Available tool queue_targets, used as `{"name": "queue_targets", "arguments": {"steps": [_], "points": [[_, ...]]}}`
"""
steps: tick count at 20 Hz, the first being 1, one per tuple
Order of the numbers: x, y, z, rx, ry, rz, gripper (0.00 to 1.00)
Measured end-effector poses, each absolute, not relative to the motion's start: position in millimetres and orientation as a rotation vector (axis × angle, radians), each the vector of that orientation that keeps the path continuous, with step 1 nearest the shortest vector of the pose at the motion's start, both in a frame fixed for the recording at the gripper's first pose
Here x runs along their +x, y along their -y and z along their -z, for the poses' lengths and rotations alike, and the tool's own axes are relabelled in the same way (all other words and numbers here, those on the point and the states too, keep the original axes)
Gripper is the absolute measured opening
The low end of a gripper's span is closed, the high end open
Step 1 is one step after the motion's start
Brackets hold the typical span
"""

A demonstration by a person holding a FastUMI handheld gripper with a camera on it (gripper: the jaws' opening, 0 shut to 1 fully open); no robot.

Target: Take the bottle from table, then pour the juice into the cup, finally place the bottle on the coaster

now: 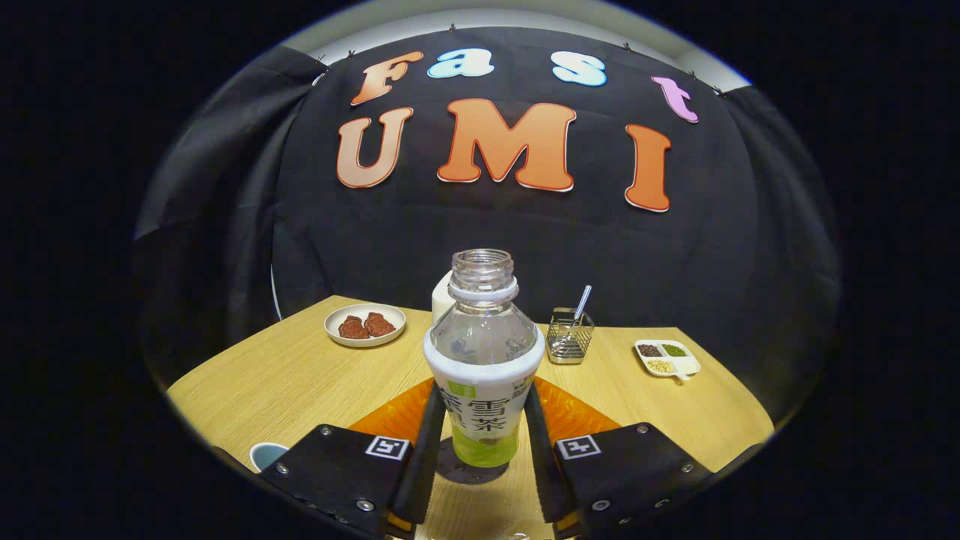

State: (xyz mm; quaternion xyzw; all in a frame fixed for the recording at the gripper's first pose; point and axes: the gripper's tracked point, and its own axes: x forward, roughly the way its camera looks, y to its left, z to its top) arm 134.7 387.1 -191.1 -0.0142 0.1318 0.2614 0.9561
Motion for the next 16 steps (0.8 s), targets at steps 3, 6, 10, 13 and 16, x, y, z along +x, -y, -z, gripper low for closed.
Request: {"name": "queue_targets", "arguments": {"steps": [3, 6, 10, 13, 16], "points": [[144, -394, 217, -0.018, -0.327, -0.542, 0.57], [148, -398, 236, -0.014, -0.368, -0.540, 0.57], [149, -398, 239, 0.010, -0.379, -0.543, 0.59], [146, -397, 238, 0.028, -0.390, -0.544, 0.66], [145, -389, 224, 0.036, -0.362, -0.524, 0.76]]}}
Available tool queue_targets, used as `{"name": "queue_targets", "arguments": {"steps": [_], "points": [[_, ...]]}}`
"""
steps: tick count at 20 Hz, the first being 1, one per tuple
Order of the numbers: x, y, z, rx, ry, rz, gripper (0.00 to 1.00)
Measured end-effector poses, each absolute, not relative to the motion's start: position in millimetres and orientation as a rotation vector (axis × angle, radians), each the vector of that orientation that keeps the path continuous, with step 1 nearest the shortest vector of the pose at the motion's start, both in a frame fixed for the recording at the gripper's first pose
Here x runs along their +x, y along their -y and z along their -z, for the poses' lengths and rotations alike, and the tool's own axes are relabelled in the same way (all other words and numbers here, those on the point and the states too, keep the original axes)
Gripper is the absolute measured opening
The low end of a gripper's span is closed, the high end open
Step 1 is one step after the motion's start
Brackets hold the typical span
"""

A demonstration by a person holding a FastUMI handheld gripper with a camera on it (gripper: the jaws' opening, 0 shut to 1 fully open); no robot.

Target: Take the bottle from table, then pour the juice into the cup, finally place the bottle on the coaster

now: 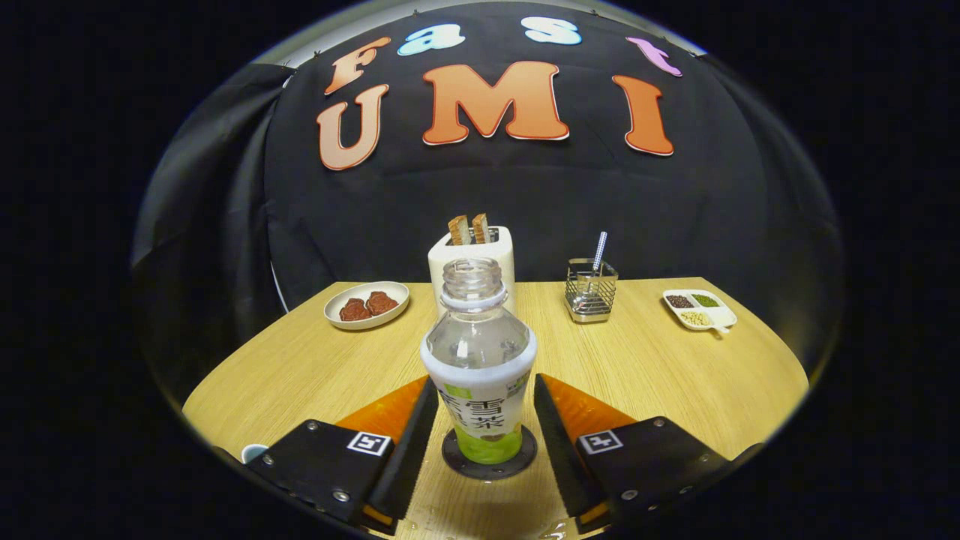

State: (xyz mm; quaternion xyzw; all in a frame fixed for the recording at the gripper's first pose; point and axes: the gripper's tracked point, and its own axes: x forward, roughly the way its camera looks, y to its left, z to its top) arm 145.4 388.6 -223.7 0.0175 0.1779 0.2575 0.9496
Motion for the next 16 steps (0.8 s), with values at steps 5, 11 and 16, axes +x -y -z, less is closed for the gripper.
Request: {"name": "queue_targets", "arguments": {"steps": [5, 11, 16], "points": [[126, -353, 187, 0.038, -0.309, -0.483, 0.97], [81, -277, 110, 0.022, -0.188, -0.400, 0.97], [43, -211, 54, 0.026, -0.090, -0.316, 0.97]]}}
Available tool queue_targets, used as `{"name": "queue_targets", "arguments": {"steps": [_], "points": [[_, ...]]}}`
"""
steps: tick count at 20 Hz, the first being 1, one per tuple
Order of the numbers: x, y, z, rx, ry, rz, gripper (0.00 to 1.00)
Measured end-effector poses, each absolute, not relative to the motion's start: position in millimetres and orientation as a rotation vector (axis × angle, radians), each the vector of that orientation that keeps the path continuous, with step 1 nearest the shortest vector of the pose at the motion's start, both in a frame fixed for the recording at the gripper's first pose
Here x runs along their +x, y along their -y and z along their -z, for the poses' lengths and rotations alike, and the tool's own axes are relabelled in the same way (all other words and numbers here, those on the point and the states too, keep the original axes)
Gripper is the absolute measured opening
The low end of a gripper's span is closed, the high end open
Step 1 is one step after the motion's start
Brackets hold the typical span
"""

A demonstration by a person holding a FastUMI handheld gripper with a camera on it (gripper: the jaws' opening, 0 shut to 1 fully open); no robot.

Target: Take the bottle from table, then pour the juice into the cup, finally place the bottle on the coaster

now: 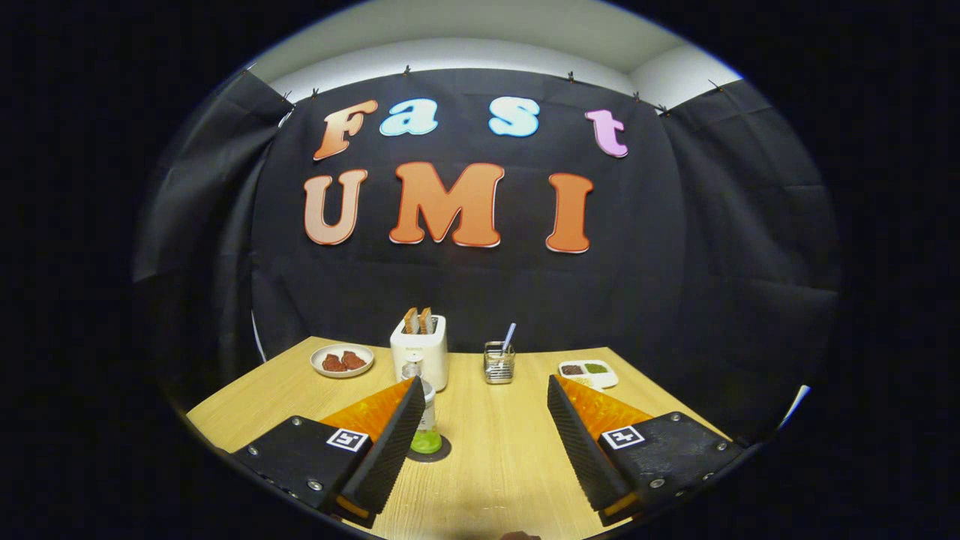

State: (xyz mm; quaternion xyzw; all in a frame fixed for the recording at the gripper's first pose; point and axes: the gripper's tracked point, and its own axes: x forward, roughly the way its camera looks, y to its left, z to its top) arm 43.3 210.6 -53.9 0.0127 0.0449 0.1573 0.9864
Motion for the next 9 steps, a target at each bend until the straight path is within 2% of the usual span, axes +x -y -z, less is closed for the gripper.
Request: {"name": "queue_targets", "arguments": {"steps": [5, 9], "points": [[3, -164, 20, 0.054, -0.023, -0.301, 0.97], [-9, -120, 8, 0.068, -0.003, -0.223, 0.97]]}}
